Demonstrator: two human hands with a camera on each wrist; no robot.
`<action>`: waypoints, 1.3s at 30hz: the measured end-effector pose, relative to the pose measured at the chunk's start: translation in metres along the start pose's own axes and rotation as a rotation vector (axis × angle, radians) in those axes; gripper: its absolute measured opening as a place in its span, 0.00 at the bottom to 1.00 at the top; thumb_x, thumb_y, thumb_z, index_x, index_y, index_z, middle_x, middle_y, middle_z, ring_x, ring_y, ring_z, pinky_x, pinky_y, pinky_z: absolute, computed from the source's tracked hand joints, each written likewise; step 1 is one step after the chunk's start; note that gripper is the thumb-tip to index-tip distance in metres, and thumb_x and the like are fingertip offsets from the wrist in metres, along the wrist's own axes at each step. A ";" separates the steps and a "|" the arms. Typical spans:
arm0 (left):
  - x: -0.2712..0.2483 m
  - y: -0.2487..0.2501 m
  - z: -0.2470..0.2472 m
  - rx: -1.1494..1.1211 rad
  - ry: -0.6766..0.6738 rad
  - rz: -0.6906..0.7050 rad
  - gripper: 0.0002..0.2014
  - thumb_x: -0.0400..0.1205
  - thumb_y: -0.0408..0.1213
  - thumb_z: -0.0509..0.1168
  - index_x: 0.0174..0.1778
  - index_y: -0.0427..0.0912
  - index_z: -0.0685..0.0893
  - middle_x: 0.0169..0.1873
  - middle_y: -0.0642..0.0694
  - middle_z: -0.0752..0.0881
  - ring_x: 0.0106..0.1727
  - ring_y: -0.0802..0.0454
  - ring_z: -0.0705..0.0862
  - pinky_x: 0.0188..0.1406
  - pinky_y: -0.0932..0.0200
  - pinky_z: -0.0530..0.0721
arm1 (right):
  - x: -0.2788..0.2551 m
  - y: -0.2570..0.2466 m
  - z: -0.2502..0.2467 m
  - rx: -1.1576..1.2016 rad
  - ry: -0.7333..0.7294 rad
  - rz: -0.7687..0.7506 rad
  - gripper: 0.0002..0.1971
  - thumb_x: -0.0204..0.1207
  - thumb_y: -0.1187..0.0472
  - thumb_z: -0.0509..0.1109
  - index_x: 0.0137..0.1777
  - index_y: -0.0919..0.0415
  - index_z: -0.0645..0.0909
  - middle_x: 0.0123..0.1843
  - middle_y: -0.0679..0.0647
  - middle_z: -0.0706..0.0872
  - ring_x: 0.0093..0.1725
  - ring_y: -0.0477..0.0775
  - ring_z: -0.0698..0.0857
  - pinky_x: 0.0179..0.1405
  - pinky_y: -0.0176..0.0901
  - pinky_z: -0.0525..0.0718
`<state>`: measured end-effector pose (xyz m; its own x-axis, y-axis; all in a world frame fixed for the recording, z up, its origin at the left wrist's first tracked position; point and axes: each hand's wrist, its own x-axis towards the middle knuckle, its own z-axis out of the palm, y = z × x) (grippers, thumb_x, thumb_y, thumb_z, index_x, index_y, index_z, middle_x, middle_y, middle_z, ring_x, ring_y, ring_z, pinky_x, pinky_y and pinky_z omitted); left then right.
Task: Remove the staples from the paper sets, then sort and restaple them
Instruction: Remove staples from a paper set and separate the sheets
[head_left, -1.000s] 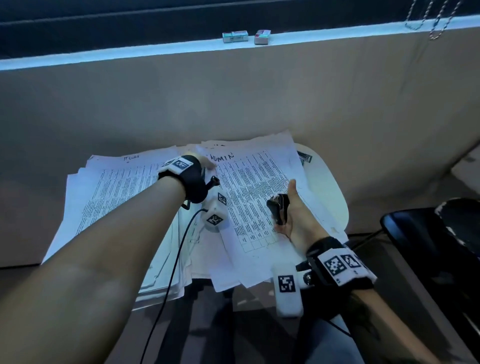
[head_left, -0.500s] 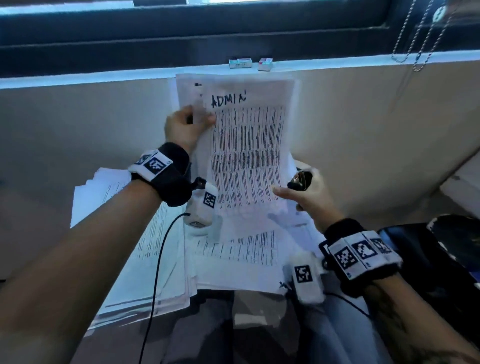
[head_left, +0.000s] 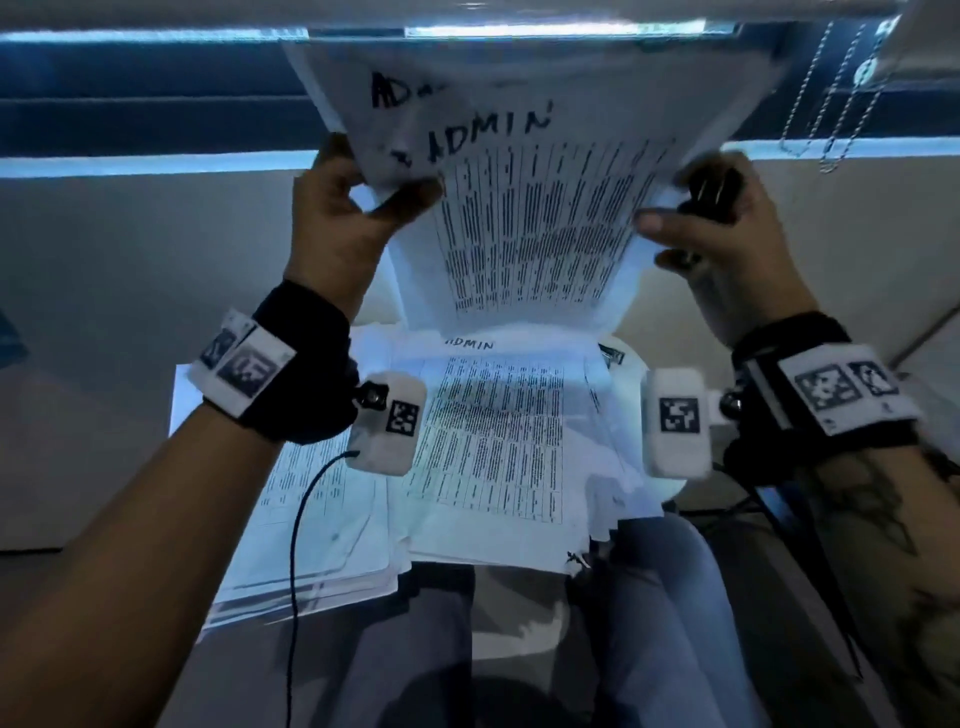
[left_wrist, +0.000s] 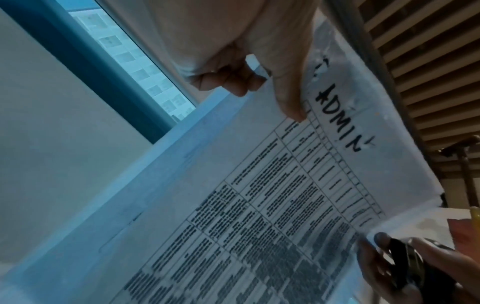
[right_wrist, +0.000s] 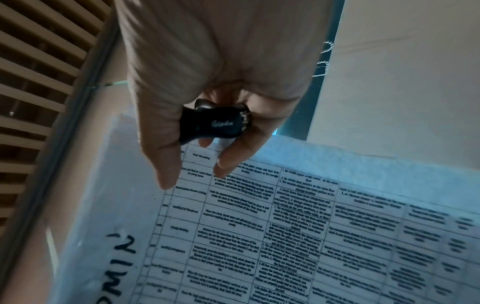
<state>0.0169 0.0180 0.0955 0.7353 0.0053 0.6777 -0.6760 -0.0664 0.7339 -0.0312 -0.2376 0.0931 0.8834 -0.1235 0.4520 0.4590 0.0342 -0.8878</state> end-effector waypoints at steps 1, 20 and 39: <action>-0.008 -0.006 -0.003 0.016 0.007 -0.031 0.12 0.65 0.43 0.78 0.40 0.56 0.85 0.47 0.44 0.85 0.50 0.49 0.84 0.50 0.60 0.81 | -0.009 0.007 -0.001 0.028 -0.019 0.020 0.26 0.54 0.64 0.83 0.44 0.50 0.70 0.43 0.45 0.79 0.41 0.42 0.85 0.30 0.31 0.78; -0.025 -0.014 -0.015 -0.093 -0.340 -0.266 0.18 0.67 0.47 0.77 0.51 0.52 0.83 0.45 0.58 0.89 0.52 0.61 0.86 0.54 0.62 0.83 | -0.043 -0.008 -0.026 0.058 -0.233 -0.015 0.25 0.42 0.44 0.86 0.41 0.40 0.82 0.37 0.41 0.87 0.39 0.44 0.90 0.24 0.28 0.77; -0.015 -0.002 -0.023 -0.093 -0.359 -0.512 0.20 0.81 0.48 0.57 0.37 0.43 0.91 0.37 0.51 0.92 0.42 0.56 0.90 0.38 0.64 0.87 | -0.024 -0.001 -0.018 0.060 -0.158 0.048 0.30 0.43 0.45 0.87 0.44 0.52 0.79 0.45 0.52 0.90 0.47 0.50 0.89 0.29 0.31 0.83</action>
<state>0.0059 0.0413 0.0847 0.9263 -0.3233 0.1935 -0.2231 -0.0568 0.9731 -0.0549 -0.2521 0.0815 0.9063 0.0372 0.4210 0.4161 0.0961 -0.9042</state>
